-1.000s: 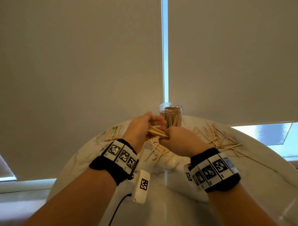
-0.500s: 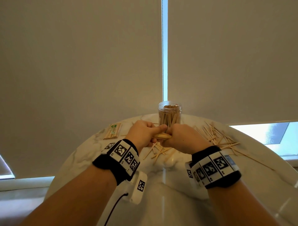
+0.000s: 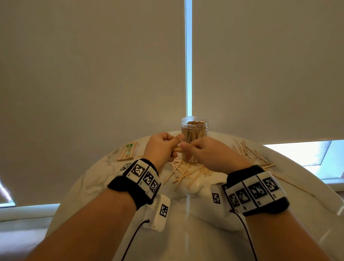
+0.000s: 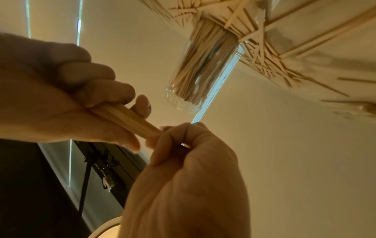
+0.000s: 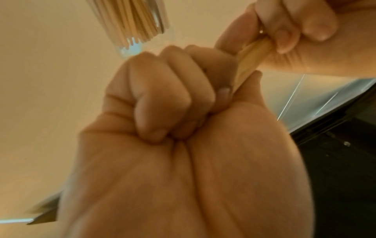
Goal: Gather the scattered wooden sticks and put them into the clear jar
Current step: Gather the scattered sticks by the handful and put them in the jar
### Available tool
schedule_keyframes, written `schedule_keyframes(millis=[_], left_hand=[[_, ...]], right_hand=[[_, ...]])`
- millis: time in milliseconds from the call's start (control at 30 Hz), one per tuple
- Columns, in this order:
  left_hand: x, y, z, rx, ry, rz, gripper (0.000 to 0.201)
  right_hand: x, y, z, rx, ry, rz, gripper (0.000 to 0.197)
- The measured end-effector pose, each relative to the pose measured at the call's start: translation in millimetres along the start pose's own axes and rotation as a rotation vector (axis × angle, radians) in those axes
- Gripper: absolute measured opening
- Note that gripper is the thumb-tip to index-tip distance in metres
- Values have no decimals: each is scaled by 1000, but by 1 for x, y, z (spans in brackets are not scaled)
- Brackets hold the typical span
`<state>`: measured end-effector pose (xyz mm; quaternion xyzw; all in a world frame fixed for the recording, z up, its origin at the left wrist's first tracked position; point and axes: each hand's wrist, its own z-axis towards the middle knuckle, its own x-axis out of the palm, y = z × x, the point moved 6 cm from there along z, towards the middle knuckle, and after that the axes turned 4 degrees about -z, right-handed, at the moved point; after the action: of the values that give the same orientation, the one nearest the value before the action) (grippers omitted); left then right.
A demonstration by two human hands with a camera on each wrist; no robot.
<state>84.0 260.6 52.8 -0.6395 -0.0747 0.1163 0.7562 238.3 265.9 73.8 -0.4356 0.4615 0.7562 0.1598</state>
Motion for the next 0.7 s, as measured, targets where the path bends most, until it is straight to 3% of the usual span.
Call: schedule_keyframes(millis=[133, 267, 400, 500, 600, 667, 700], left_hand=[[10, 6, 16, -142, -70, -28, 59], [9, 22, 34, -197, -68, 27, 22], [14, 32, 63, -190, 40, 209, 77], [22, 24, 84, -100, 99, 276, 119], [44, 19, 104, -55, 190, 205, 156], [57, 27, 116, -79, 244, 50, 158], [61, 30, 118, -89, 261, -8, 146]], right_hand=[[-17, -16, -2, 65, -102, -44, 47], [-46, -39, -3, 167, -263, -18, 46], [-83, -34, 25, 217, -380, -149, 38], [-100, -25, 77, 257, -287, -429, 33], [-94, -15, 130, 206, -85, -675, 29], [-80, -6, 154, 158, 53, -811, 31], [-74, -3, 163, 139, 108, -870, 34]])
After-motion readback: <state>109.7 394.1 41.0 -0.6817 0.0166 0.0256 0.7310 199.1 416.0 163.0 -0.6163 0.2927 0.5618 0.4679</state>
